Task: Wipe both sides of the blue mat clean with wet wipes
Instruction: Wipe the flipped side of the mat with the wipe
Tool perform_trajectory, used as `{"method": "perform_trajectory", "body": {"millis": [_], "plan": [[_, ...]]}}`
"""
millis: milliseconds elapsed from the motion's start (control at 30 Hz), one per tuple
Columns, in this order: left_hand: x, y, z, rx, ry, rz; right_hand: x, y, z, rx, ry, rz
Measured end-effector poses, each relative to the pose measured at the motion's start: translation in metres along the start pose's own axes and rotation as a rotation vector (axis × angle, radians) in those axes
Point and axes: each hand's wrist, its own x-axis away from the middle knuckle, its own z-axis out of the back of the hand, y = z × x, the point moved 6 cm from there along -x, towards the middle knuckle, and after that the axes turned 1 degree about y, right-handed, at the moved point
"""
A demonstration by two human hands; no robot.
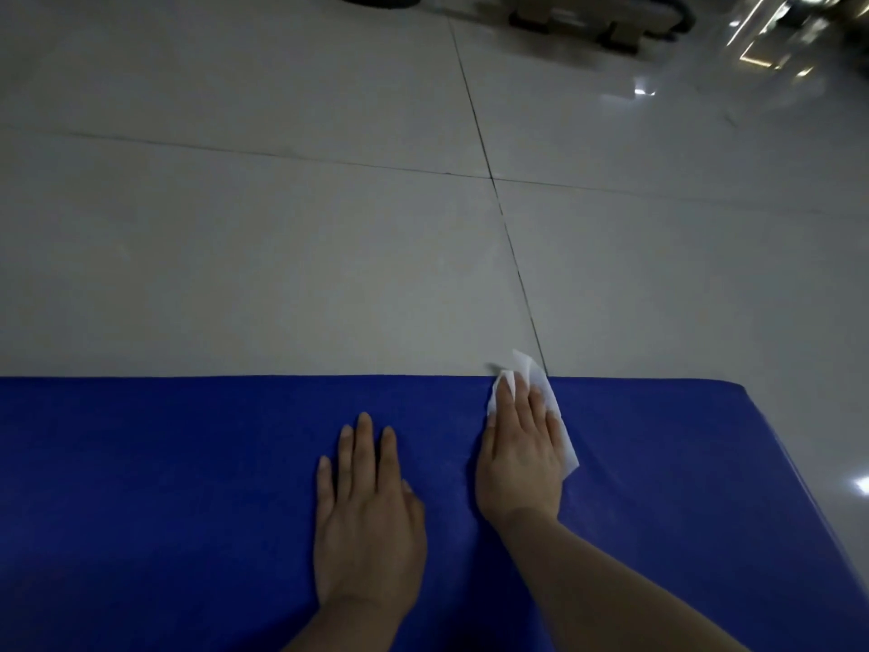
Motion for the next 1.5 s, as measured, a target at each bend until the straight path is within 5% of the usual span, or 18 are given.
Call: {"method": "perform_trajectory", "body": {"millis": [333, 467, 600, 667, 833, 967, 1067, 1133, 1233, 1300, 1433, 1500], "plan": [[-0.004, 0.001, -0.003, 0.005, 0.010, -0.003, -0.007, -0.007, 0.001, 0.069, 0.042, 0.043], [-0.004, 0.000, -0.007, -0.036, 0.014, -0.037, -0.002, -0.075, 0.000, -0.089, -0.162, 0.483], [-0.005, 0.002, -0.005, -0.039, 0.046, -0.046, -0.001, -0.103, 0.009, -0.194, -0.288, 0.637], [-0.006, 0.002, -0.002, -0.020, 0.059, -0.021, -0.007, -0.074, 0.007, -0.013, -0.211, 0.607], [-0.006, 0.001, -0.002, -0.005, 0.088, -0.015, -0.017, 0.015, 0.030, 0.067, -0.084, 0.032], [-0.006, 0.001, -0.007, -0.038, 0.061, -0.027, 0.000, -0.077, 0.001, -0.056, -0.135, 0.469], [-0.007, 0.001, -0.007, -0.050, 0.062, -0.025, 0.004, -0.083, -0.008, -0.072, -0.186, 0.641], [-0.008, 0.001, -0.005, -0.035, 0.082, -0.013, -0.009, -0.045, 0.001, 0.063, -0.127, 0.515], [-0.007, 0.001, -0.004, -0.023, 0.078, -0.004, -0.029, 0.017, 0.024, 0.119, -0.043, 0.039], [-0.007, 0.000, -0.005, -0.029, 0.085, -0.001, -0.028, 0.006, 0.030, 0.159, -0.018, -0.027], [-0.009, 0.002, -0.004, -0.045, 0.092, -0.007, 0.012, -0.058, -0.002, 0.044, -0.079, 0.505], [-0.009, 0.002, -0.004, -0.048, 0.081, 0.000, 0.010, -0.033, 0.002, 0.093, -0.040, 0.493]]}}
